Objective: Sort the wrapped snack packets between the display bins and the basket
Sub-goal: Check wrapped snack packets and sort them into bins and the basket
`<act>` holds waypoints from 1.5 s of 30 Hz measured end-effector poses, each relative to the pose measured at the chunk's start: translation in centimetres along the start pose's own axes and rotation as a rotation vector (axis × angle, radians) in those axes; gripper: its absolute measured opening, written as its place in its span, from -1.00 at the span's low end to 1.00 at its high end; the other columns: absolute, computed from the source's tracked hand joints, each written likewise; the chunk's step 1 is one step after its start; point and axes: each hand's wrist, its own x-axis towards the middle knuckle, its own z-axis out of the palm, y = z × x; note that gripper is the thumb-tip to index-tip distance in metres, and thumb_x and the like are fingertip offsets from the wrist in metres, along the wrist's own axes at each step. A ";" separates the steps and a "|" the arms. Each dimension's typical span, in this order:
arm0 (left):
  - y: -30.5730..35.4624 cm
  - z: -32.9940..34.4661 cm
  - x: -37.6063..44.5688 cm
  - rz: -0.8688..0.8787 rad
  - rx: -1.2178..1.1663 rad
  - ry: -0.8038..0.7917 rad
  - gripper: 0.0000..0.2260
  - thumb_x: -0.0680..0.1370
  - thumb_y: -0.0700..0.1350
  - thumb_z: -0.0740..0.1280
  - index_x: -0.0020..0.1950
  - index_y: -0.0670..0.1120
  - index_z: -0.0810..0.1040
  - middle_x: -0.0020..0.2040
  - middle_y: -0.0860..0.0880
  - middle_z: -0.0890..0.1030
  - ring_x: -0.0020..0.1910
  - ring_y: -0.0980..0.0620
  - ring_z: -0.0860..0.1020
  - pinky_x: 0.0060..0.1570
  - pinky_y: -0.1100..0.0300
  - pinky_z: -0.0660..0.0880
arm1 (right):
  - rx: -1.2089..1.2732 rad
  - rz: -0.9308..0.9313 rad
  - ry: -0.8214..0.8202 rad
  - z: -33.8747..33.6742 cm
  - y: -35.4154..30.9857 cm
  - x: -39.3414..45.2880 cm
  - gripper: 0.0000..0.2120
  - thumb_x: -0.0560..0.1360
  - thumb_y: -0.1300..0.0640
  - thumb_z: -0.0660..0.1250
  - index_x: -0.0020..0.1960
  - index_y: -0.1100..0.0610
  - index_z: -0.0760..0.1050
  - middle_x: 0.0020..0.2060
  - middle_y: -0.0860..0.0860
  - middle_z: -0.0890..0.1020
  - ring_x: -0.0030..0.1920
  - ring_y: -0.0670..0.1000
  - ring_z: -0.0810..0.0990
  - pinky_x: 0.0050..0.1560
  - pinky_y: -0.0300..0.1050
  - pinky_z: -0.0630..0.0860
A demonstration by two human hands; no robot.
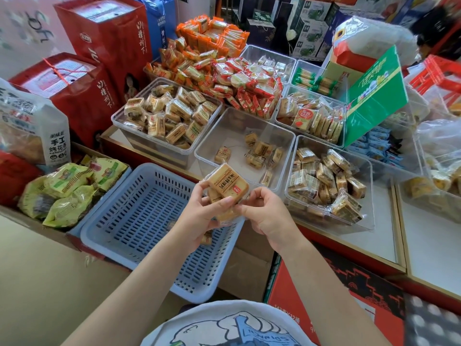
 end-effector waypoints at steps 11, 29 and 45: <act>-0.9 1.3 1.0 0.007 -0.050 0.089 -0.47 0.40 -0.07 0.52 0.32 0.02 0.43 0.21 -0.15 0.68 0.12 -0.16 0.69 0.02 -0.12 0.66 | 0.006 -0.043 0.047 -2.9 -0.2 0.6 -0.80 0.53 0.21 0.48 0.00 0.16 0.45 -0.22 0.07 0.55 -0.47 -0.09 0.40 -0.49 -0.24 0.36; -1.1 12.8 8.0 -0.215 -0.202 -0.019 -0.49 0.50 0.02 0.51 0.40 -0.02 0.46 0.21 -0.16 0.59 -0.17 -0.02 0.69 -0.26 0.07 0.65 | 0.495 0.120 -0.076 -18.2 2.0 2.9 -0.71 0.71 0.19 0.14 0.31 0.27 0.54 0.18 0.24 0.67 0.13 0.21 0.69 0.14 0.20 0.62; -5.7 21.7 18.3 -0.460 -0.197 0.049 -0.59 0.66 0.09 0.26 0.30 -0.20 0.59 0.22 -0.26 0.66 0.12 -0.23 0.67 0.10 -0.10 0.59 | 0.320 0.163 0.143 -28.9 6.5 9.4 -0.50 0.43 -0.23 0.48 0.20 0.09 0.59 0.04 0.03 0.71 0.04 0.06 0.67 0.13 0.03 0.59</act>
